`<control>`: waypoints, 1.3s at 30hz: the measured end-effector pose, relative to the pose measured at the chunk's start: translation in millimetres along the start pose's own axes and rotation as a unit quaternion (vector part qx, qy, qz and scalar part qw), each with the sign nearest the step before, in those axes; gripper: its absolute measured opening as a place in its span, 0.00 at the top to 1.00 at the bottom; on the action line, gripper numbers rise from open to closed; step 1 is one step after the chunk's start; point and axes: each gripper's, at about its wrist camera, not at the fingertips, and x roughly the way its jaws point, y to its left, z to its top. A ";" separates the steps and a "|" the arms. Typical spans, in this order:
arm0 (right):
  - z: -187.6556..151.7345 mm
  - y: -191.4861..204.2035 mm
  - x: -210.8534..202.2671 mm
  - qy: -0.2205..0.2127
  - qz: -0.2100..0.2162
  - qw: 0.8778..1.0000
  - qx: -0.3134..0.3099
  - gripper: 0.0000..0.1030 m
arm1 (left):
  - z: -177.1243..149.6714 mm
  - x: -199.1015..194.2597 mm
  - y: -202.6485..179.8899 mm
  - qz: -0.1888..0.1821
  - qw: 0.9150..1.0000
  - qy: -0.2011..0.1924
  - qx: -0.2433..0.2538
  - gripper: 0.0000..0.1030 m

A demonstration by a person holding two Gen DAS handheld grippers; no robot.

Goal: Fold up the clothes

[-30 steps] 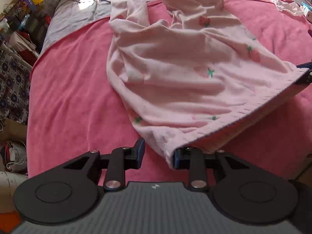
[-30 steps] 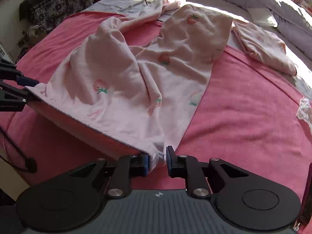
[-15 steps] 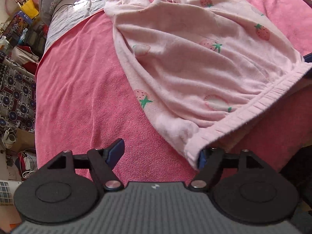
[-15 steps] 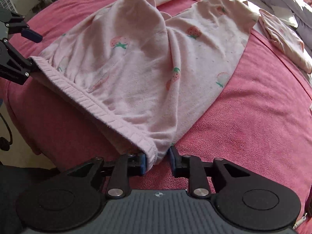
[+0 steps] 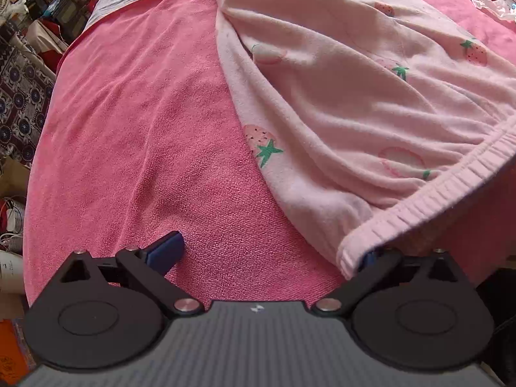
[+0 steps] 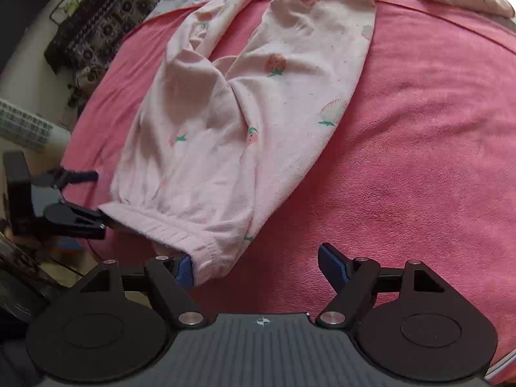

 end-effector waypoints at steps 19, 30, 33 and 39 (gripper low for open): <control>-16.5 21.9 27.5 0.032 -0.043 0.989 -0.137 0.16 | 14.7 0.6 26.9 -0.013 1.000 0.009 -0.015 0.00; 21.0 52.2 24.0 0.051 -0.041 0.987 -0.145 0.45 | 28.8 5.4 25.9 -0.011 1.000 0.002 -0.009 0.00; 36.3 84.3 67.1 0.060 -0.060 0.982 -0.167 0.58 | 31.7 2.9 28.2 -0.013 1.000 0.001 -0.015 0.00; -7.4 124.9 124.1 0.001 -0.114 0.937 -0.330 0.51 | 35.7 -5.5 34.5 -0.026 0.999 -0.005 -0.037 0.00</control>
